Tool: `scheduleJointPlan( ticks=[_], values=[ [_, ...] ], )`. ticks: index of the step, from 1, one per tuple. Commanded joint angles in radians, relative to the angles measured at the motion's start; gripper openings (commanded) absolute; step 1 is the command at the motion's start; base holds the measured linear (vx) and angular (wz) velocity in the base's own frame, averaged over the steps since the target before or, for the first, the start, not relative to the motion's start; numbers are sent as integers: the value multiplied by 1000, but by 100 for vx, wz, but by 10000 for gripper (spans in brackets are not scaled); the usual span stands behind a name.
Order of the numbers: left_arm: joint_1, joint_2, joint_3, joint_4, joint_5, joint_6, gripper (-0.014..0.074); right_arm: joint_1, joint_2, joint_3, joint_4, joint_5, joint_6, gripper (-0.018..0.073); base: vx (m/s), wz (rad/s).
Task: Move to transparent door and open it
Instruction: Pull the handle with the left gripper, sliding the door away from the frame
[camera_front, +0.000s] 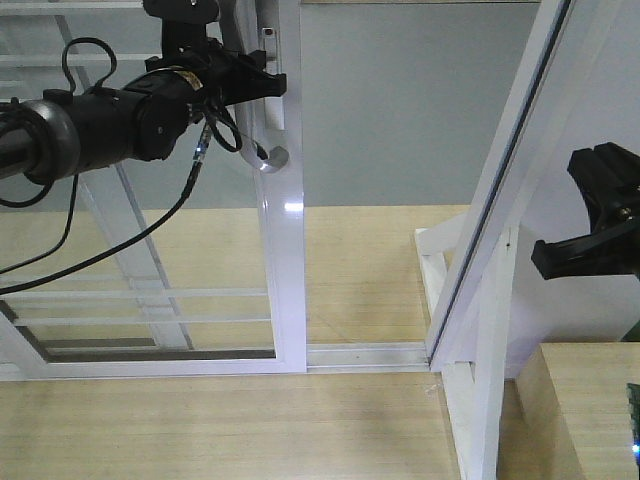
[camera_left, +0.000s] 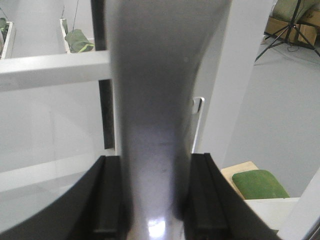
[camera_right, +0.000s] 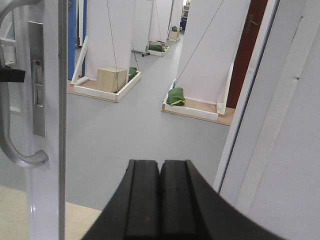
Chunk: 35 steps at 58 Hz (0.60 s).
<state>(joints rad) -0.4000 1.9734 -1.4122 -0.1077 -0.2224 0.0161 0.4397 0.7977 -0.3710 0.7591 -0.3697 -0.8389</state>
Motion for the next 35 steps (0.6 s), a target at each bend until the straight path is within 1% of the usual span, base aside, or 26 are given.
scheduleJointPlan(
  ticks=[1, 9, 15, 35],
  values=[
    [-5, -59, -26, -2, 11, -4, -9, -4, -5, -28, -20, -70, -10, -6, 0, 0],
    [-5, -67, -26, -2, 60, -3, -5, -4, -5, -28, -20, -70, -10, -6, 0, 0],
    [1, -83, -26, -2, 70, 5, -2, -4, -5, -28, -20, -70, -10, -6, 0, 0],
    [59, -158, -26, 1, 119, 5, -1, -4, -5, -28, -20, -70, -10, -6, 0, 0]
  ],
)
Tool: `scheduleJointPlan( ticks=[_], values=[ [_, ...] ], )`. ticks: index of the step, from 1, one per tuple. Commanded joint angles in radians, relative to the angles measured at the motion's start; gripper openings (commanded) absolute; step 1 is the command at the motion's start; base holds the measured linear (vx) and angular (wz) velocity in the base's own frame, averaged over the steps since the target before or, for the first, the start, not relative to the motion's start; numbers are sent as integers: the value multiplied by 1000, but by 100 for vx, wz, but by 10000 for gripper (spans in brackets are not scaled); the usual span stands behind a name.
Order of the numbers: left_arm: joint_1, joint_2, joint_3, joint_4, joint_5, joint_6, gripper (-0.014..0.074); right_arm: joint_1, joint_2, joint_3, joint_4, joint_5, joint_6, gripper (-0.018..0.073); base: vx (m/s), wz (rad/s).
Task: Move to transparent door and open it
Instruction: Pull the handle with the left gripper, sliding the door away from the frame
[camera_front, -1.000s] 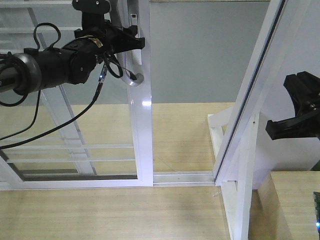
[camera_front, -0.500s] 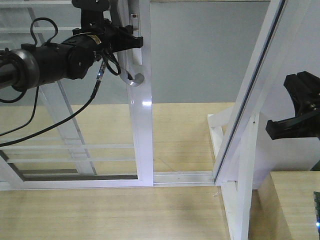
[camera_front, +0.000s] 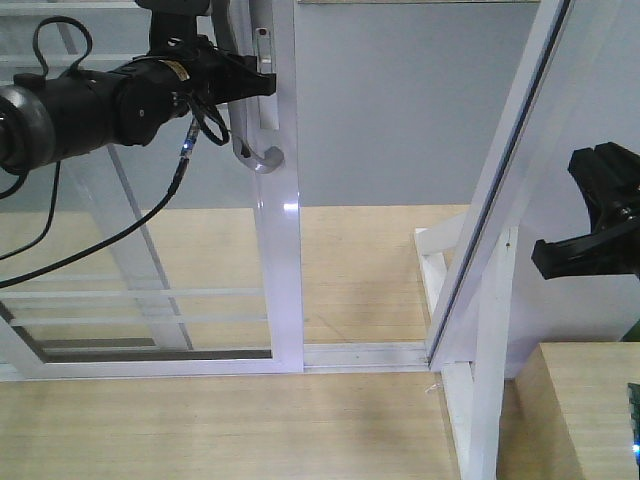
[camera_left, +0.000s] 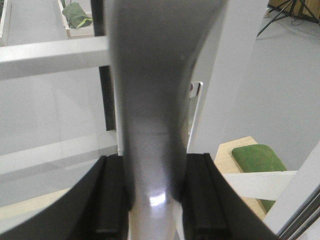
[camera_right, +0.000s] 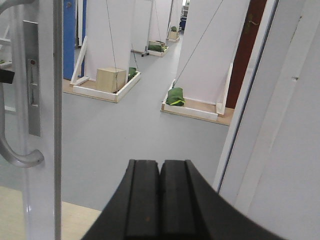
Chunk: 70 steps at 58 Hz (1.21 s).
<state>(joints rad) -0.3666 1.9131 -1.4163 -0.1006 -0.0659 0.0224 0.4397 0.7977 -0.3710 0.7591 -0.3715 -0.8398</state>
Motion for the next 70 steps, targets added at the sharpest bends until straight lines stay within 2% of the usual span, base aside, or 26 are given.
scheduleJointPlan(
  ticks=[1, 22, 30, 37, 51, 70],
  values=[
    [29, -101, -22, -6, -36, -1, -1, -4, -5, -28, -20, -68, -9, -6, 0, 0],
    [90, -146, -21, 1, 24, 3, 0, -4, -5, -28, -19, -68, -9, -6, 0, 0],
    [113, -164, -21, 0, 41, 48, 1, -4, -5, -28, -19, -68, -9, -6, 0, 0],
    [136, -173, -21, 2, 66, 52, 1, -4, -5, -28, -19, -68, -9, -6, 0, 0],
    [180, -187, -21, 71, 107, 50, 1, -4, -5, -28, -19, -68, -9, -6, 0, 0],
    [250, -187, -21, 70, 138, 47, 1, -4, -5, -28, -19, -67, -9, -6, 0, 0]
  ],
)
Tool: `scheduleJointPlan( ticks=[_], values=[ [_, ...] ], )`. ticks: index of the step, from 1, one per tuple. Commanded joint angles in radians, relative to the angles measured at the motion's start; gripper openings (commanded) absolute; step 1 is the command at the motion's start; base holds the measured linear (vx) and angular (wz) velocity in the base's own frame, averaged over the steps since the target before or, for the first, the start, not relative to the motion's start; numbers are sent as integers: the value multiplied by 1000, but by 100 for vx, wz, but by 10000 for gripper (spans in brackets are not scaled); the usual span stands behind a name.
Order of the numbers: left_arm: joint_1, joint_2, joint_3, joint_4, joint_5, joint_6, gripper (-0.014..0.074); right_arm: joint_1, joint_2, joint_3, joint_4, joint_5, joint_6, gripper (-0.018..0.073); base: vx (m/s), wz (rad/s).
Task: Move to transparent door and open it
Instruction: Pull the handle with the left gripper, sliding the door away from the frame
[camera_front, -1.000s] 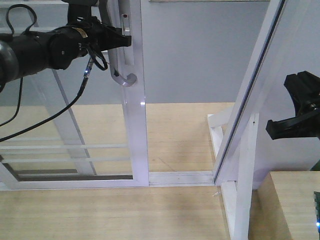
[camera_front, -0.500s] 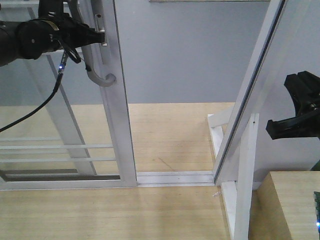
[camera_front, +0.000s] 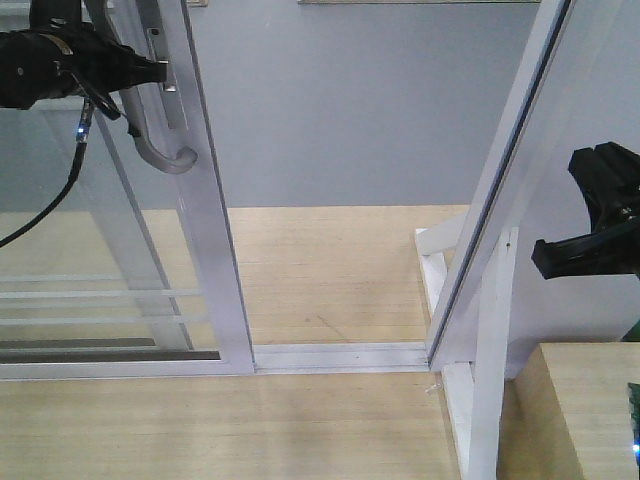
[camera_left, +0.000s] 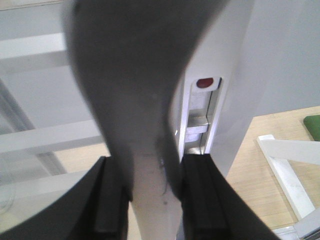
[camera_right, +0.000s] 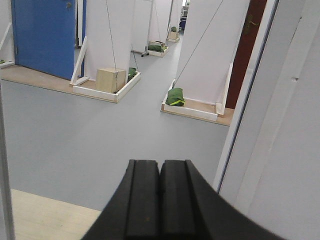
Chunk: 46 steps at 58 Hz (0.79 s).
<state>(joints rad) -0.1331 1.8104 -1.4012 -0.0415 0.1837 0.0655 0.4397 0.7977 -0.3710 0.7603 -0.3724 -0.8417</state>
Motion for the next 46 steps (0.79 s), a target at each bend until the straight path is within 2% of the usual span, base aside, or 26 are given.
scheduleJointPlan(
  ticks=[1, 28, 39, 46],
  values=[
    [20, -84, -36, 11, -111, 4, 1, -4, -5, -28, -20, -66, -7, -6, 0, 0],
    [123, -85, -36, 12, -79, 4, 1, -4, -5, -28, -20, -65, -7, -6, 0, 0],
    [131, -122, -35, 13, -66, 6, 1, -4, -1, -28, -20, -65, -7, -6, 0, 0],
    [135, -170, -32, 35, -18, 19, 1, -4, 20, -28, -20, -66, -7, -6, 0, 0]
  ],
)
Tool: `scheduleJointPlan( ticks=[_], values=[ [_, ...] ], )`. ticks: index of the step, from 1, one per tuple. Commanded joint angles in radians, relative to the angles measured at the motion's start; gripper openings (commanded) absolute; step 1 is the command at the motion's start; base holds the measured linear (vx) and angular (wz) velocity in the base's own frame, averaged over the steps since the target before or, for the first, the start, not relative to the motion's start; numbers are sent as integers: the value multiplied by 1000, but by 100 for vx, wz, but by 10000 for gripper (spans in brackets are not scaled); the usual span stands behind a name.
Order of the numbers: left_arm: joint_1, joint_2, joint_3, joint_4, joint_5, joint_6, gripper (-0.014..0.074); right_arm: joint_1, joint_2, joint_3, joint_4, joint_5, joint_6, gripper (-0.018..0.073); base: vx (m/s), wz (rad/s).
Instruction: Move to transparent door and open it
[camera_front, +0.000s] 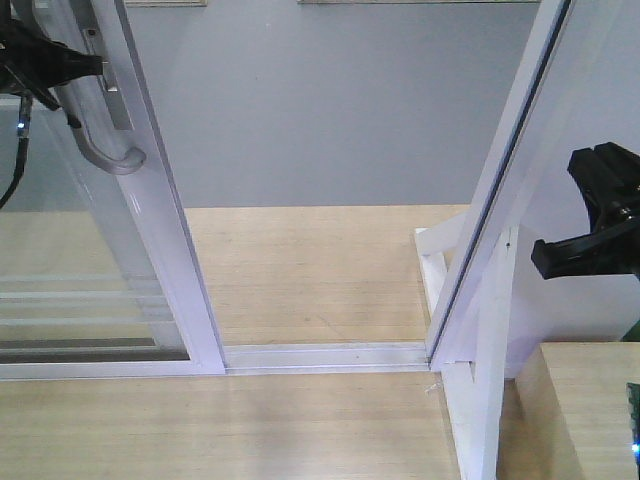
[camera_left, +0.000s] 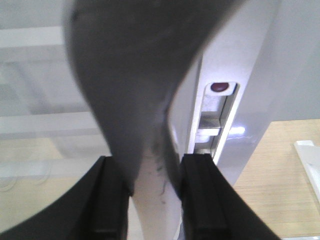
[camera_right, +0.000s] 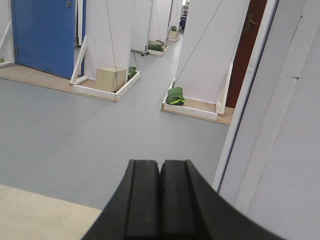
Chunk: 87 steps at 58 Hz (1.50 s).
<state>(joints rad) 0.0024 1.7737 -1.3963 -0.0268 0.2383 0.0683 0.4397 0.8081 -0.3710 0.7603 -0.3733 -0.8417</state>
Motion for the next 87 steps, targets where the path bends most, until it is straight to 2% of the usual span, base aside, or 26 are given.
scheduleJointPlan(
  ticks=[1, 19, 29, 34, 44, 54, 62, 70, 76, 84, 87],
  values=[
    [-1, -143, -31, 27, -68, 24, 1, -4, 15, -28, -20, -66, -7, -6, 0, 0],
    [-1, -351, 247, 40, -149, 30, 1, -4, 45, -28, -20, -61, -7, -6, 0, 0],
    [-4, -529, 446, 40, -166, 30, 1, -3, 42, -28, -20, -49, -3, -6, 0, 0],
    [-6, -637, 544, 39, -178, 30, 1, -1, 26, -30, -9, 4, -3, -6, 0, 0],
    [-50, -872, 714, 38, -169, 31, 1, -1, -78, -31, 34, 162, -4, -5, 0, 0],
    [-103, -1083, 834, 8, -97, 30, 1, -2, -211, -30, 70, 205, -17, -5, 0, 0],
    [-129, -1213, 889, -42, 7, 31, 1, -2, -275, -29, 77, 214, -109, -5, 0, 0],
    [-134, -1314, 922, -114, 100, 55, 1, -2, -318, -29, 117, 239, -112, -5, 0, 0],
    [-134, -1386, 942, -195, 156, 145, 1, -2, -354, -29, 115, 284, -116, -5, 0, 0],
    [-134, -1483, 949, -344, 246, 311, 2, -2, -402, -28, 115, 338, -116, -5, 0, 0],
    [-134, -1513, 949, -367, 269, 336, 2, -2, -414, -28, 115, 340, -116, -5, 0, 0]
  ],
)
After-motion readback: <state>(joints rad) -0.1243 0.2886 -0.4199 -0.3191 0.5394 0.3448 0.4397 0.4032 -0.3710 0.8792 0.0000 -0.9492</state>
